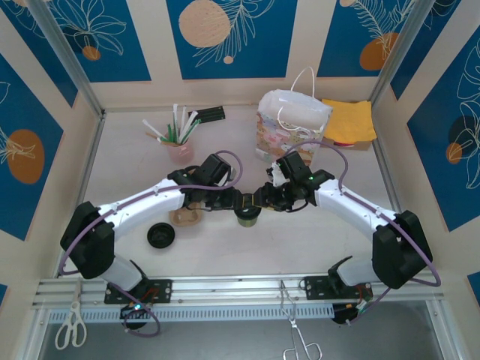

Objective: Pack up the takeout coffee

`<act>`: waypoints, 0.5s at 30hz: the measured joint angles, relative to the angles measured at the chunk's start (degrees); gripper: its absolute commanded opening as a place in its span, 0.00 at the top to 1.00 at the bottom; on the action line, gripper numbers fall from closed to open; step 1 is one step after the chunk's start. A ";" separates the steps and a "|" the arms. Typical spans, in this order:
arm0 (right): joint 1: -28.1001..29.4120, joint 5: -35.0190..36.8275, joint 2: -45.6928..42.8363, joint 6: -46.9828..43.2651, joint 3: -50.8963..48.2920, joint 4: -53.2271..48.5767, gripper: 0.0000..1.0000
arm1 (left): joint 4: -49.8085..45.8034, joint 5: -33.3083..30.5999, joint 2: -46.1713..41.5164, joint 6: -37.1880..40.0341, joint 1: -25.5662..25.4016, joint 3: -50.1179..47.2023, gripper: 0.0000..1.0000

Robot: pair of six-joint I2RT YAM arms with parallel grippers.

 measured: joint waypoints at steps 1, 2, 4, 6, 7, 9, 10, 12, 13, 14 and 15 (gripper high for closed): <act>0.07 0.20 0.00 0.00 0.15 -0.31 0.63 | 0.00 0.02 0.00 0.00 0.00 0.00 0.66; 0.07 0.26 0.00 0.00 0.22 -0.44 0.64 | 0.00 0.02 -0.02 0.00 0.00 0.00 0.66; 0.07 0.24 0.02 -0.20 0.24 -0.50 0.64 | 0.00 0.02 0.00 0.00 0.00 0.00 0.66; 0.07 0.20 0.02 -0.22 0.13 -0.42 0.65 | 0.00 0.02 0.00 0.00 0.00 -0.02 0.66; 0.07 0.11 0.02 -0.22 -0.20 0.04 0.65 | 0.00 0.02 0.00 0.00 0.00 -0.02 0.66; 0.00 -0.13 -0.15 -0.17 -1.27 1.36 0.65 | 0.02 0.02 0.00 0.00 0.00 -0.02 0.66; -0.02 -0.31 -0.46 -0.15 -1.92 2.21 0.65 | 0.07 0.02 0.00 0.00 0.00 -0.09 0.66; -0.22 -0.85 -0.61 -0.15 -2.71 3.50 0.65 | 0.20 0.02 0.00 0.00 0.00 -0.15 0.66; -0.26 -0.98 -0.61 -0.13 -2.97 4.04 0.65 | 0.24 0.02 0.00 0.00 0.00 -0.24 0.66; -0.28 -1.07 -0.61 -0.13 -3.19 4.59 0.65 | 0.28 0.02 -0.02 0.00 0.00 -0.35 0.66; -0.33 -1.18 -0.59 -0.15 -3.32 4.90 0.65 | 0.28 0.02 -0.02 0.00 0.00 -0.35 0.66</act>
